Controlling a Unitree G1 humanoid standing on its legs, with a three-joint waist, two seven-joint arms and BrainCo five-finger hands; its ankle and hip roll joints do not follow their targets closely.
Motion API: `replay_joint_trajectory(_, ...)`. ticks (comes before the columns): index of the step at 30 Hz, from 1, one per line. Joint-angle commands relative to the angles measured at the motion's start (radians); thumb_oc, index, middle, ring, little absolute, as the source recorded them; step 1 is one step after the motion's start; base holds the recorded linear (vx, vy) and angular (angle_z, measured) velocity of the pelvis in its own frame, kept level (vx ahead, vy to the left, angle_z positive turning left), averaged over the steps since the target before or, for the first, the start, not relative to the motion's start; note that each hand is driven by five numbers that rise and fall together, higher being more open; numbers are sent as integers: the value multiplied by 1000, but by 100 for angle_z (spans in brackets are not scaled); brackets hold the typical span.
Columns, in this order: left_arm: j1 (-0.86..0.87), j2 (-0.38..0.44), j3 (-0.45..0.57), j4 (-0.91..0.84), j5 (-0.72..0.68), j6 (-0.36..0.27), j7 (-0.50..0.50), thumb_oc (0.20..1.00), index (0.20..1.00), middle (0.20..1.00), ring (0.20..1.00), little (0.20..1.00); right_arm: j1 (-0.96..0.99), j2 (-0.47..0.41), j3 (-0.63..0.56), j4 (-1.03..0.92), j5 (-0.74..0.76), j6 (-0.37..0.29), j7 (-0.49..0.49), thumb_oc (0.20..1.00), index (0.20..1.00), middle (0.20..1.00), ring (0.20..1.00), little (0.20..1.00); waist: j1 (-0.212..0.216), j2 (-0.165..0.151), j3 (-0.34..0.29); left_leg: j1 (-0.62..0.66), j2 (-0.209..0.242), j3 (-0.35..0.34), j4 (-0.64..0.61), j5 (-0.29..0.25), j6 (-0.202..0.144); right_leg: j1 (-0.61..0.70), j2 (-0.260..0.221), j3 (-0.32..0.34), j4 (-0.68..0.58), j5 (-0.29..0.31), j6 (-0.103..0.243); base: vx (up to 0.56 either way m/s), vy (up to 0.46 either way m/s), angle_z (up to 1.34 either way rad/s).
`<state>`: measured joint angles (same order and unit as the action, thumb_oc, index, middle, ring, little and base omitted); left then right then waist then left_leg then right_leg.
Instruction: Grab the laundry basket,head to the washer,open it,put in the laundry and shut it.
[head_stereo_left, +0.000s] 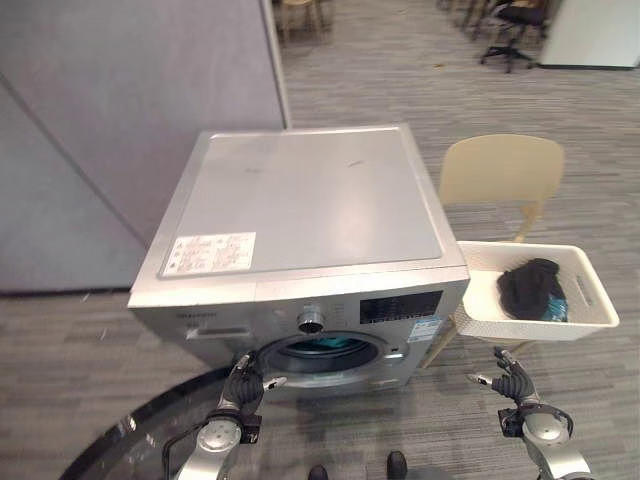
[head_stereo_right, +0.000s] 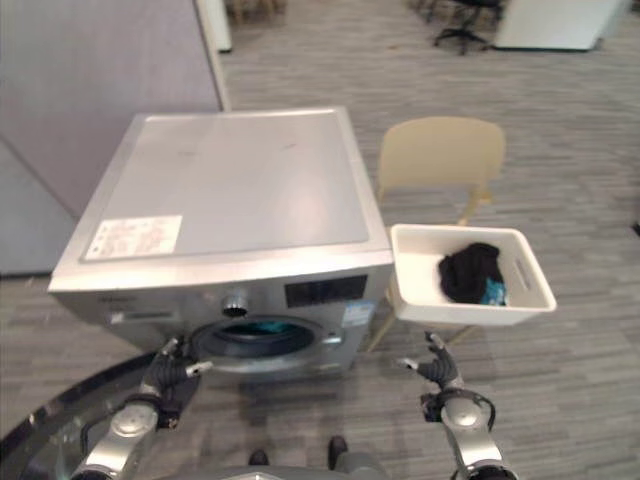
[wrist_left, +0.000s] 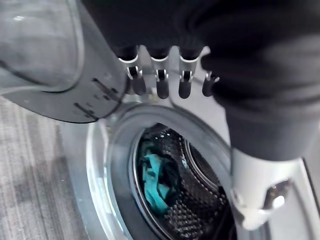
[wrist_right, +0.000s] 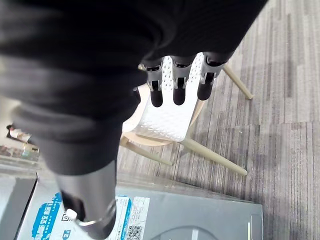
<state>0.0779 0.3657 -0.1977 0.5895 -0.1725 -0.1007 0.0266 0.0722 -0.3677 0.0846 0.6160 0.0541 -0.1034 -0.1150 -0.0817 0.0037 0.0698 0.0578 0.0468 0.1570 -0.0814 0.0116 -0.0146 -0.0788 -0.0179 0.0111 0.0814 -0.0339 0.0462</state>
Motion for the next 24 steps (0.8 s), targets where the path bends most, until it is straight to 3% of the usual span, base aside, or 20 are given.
replay_joint_trajectory(1,-5,12,11,-14,53,-26,-10,1000,1000,1000,1000,1000,-16,8,-1,-12,1,-7,6,1000,1000,1000,1000,1000,-7,-39,31,10,-18,-8,8,-50,-5,29,-42,24,-107,80,93,-53,123,-105)
replay_joint_trajectory(4,-12,18,1,-22,68,-31,-10,1000,1000,1000,1000,1000,-16,27,9,-10,3,1,9,1000,1000,1000,1000,1000,-17,-38,42,19,-22,65,9,-63,5,-13,-29,79,-74,98,115,-56,89,-76)
replay_joint_trajectory(5,-17,20,-2,-39,72,-36,-6,1000,1000,1000,1000,1000,-22,31,15,-21,0,2,8,1000,1000,1000,1000,1000,-16,-35,53,25,-18,120,18,-75,11,-37,-30,76,-63,107,130,-52,45,-99)
replay_joint_trajectory(7,-21,20,-3,-43,74,-37,-6,1000,1000,1000,1000,1000,-26,34,16,-25,-1,2,6,1000,1000,1000,1000,1000,-9,-35,54,26,-14,149,17,-76,10,-52,-35,56,-61,114,131,-24,-49,-191)
replay_joint_trajectory(8,-28,15,-9,-49,74,-34,-4,1000,1000,1000,1000,1000,-24,44,21,-39,-6,-2,-1,1000,1000,1000,1000,1000,18,-22,61,42,16,227,13,-80,0,-77,-104,-227,-30,98,110,1,-100,-196)
replay_joint_trajectory(9,-28,15,-9,-49,74,-35,-4,1000,1000,1000,1000,1000,-24,43,21,-40,-7,-2,-1,1000,1000,1000,1000,1000,17,-21,61,42,16,226,13,-80,0,-77,-104,-228,-29,96,110,93,-107,-214)
replay_joint_trajectory(12,-28,19,-16,-38,100,-28,-9,1000,1000,1000,1000,1000,-22,36,44,-50,-31,0,-5,1000,1000,1000,1000,1000,31,-15,52,77,51,313,45,-114,-17,-66,-174,-459,3,64,106,131,-166,-160)
replay_joint_trajectory(16,-24,5,-19,-17,104,-24,-15,1000,1000,1000,1000,1000,8,27,40,-68,-34,6,-4,1000,1000,1000,1000,1000,10,-8,45,92,87,346,130,-149,-36,-66,-153,-411,-5,41,89,150,-201,-84)
replay_joint_trajectory(18,-32,-9,-33,-21,96,-24,-18,1000,1000,1000,1000,1000,19,12,36,-83,-28,6,-12,1000,1000,1000,1000,1000,6,-3,63,40,149,340,302,-113,-53,-33,-125,-388,-27,19,62,171,-316,-51)
replay_joint_trajectory(20,-51,-27,-52,-18,81,-23,-16,1000,1000,1000,1000,1000,12,-8,36,-93,-25,5,-21,1000,1000,1000,1000,1000,16,2,90,-32,195,273,464,-56,-74,-4,-90,-369,-40,-6,25,167,-270,-53)
replay_joint_trajectory(21,-61,-39,-73,-13,68,-27,-15,1000,1000,1000,1000,1000,10,-19,37,-97,-24,6,-28,1000,1000,1000,1000,1000,32,-1,106,-116,153,157,526,-57,-65,18,-77,-344,-50,-24,5,146,-149,-90)
replay_joint_trajectory(22,-62,-39,-74,-12,68,-27,-15,1000,1000,1000,1000,1000,10,-19,36,-97,-24,6,-28,1000,1000,1000,1000,1000,30,-1,105,-120,153,154,530,-59,-64,17,-78,-346,-49,-25,5,169,-97,-90)
replay_joint_trajectory(23,-61,-45,-84,-11,64,-32,-16,1000,1000,1000,1000,1000,12,-22,38,-103,-22,3,-24,1000,1000,1000,1000,1000,39,-7,111,-164,108,103,526,-91,-50,32,-76,-324,-57,-31,8,134,-8,-62)
replay_joint_trajectory(24,-60,-51,-98,-14,65,-30,-17,1000,1000,1000,1000,1000,13,-23,41,-108,-18,-4,-20,1000,1000,1000,1000,1000,55,-23,122,-230,36,62,448,-104,-22,42,-86,-300,-66,-22,13,210,3,-47)
